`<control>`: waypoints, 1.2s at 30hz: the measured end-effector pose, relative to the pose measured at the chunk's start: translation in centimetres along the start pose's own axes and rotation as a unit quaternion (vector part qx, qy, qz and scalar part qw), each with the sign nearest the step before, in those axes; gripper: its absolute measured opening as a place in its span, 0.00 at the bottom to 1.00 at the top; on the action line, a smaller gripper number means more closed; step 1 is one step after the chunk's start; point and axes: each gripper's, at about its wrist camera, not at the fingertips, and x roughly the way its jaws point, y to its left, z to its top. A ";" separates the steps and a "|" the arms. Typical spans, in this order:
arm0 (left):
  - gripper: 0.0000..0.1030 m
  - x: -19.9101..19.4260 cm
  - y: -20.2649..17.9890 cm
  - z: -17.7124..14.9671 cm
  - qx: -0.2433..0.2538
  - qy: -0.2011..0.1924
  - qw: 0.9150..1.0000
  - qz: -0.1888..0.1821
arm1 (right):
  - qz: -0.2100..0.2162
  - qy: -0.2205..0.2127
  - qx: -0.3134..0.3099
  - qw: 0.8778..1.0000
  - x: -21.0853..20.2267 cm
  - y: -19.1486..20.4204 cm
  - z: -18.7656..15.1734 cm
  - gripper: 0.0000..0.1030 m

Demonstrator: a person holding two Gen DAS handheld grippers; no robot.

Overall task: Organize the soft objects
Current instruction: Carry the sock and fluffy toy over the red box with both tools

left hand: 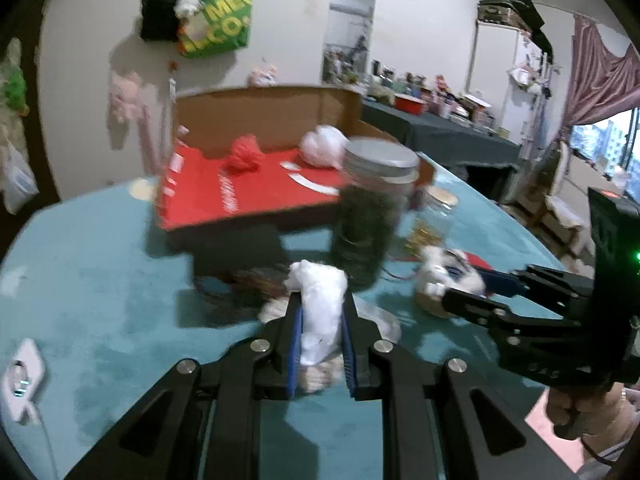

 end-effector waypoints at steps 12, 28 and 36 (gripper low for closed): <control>0.18 3.1 -1.8 -0.8 -0.005 0.037 0.999 -0.036 | 0.012 0.005 0.003 1.000 0.6 -0.3 -0.7 0.36; 0.18 -1.2 3.6 0.5 -0.057 0.046 0.997 -0.004 | -0.012 -0.001 -0.003 1.000 -0.4 -1.6 -0.1 0.36; 0.18 -2.2 6.7 0.0 -0.067 0.047 0.996 0.044 | -0.040 0.009 0.008 0.999 -1.0 -3.3 -0.4 0.36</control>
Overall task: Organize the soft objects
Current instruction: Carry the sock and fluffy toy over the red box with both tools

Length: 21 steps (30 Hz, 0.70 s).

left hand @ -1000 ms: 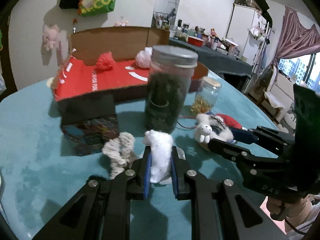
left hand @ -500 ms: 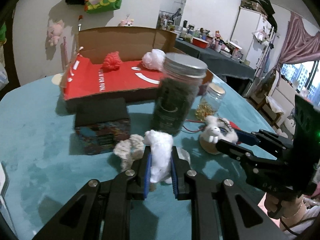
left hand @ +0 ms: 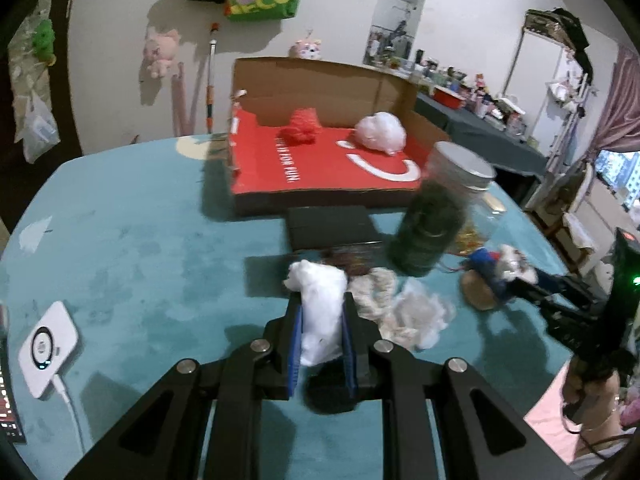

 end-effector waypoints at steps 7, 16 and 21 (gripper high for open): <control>0.18 2.7 2.2 -0.3 0.013 0.031 0.999 0.035 | -0.021 0.012 0.010 1.000 0.0 -2.0 -0.2 0.36; 0.18 7.0 4.2 0.6 0.035 0.061 0.997 0.039 | -0.075 0.005 -0.028 0.997 1.3 -4.6 1.4 0.36; 0.18 7.7 4.4 1.7 0.067 0.055 0.995 0.044 | -0.091 0.008 -0.065 0.994 2.8 -5.9 2.6 0.36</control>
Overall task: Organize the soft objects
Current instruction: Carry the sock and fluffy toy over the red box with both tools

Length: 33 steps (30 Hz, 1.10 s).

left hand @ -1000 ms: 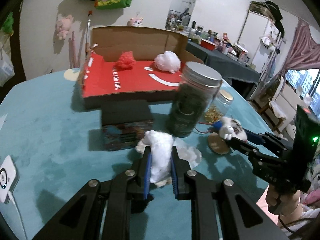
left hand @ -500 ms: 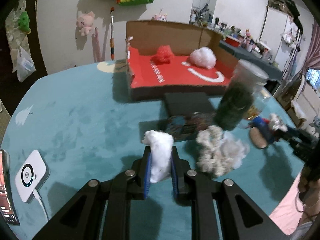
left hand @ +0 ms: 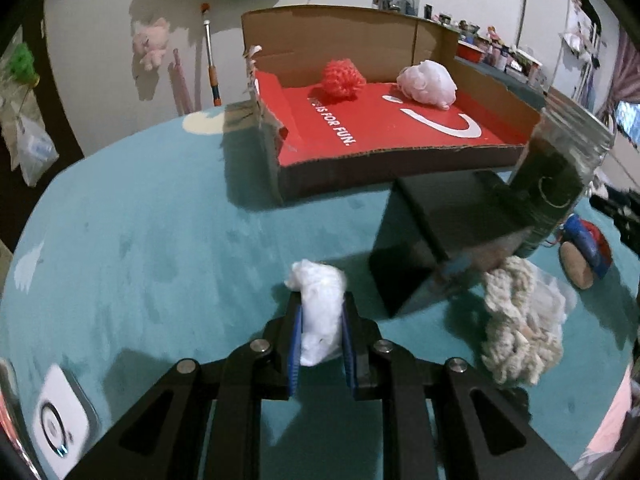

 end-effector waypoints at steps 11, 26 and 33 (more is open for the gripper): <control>0.18 -1.1 0.9 2.8 0.040 -0.012 0.999 -0.006 | 0.000 -0.006 -0.077 0.997 2.0 -0.6 3.0 0.36; 0.18 0.6 -1.2 11.2 0.064 0.000 0.998 -0.029 | 0.054 -0.014 -0.104 0.993 4.4 -0.3 10.3 0.36; 0.18 3.9 -2.1 14.5 0.047 0.035 0.997 -0.040 | 0.091 0.054 -0.078 0.991 9.1 0.1 13.7 0.36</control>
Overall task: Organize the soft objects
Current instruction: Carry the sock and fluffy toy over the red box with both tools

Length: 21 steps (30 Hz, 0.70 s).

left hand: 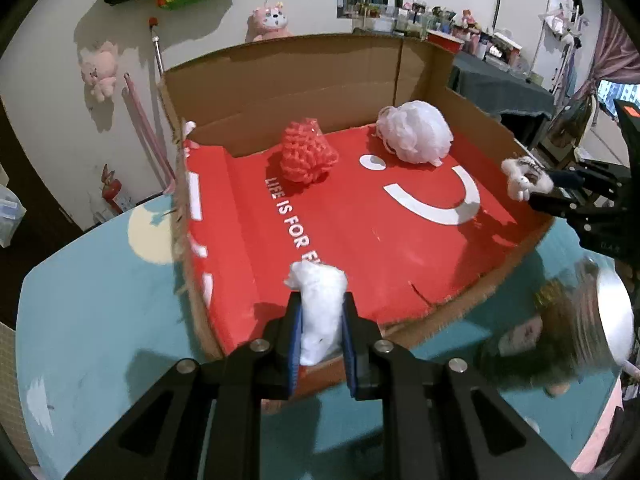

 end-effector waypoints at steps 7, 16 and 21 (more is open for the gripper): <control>0.19 3.8 -0.3 1.7 -0.006 0.052 0.999 0.012 | 0.028 0.073 0.024 0.997 4.0 -0.7 1.9 0.36; 0.19 6.7 -0.5 1.9 -0.003 0.085 0.996 0.030 | 0.017 0.130 0.015 0.991 7.5 -0.3 2.5 0.37; 0.19 6.7 -0.8 1.8 0.005 0.081 0.996 0.038 | 0.017 0.150 0.013 0.989 8.8 0.0 2.5 0.37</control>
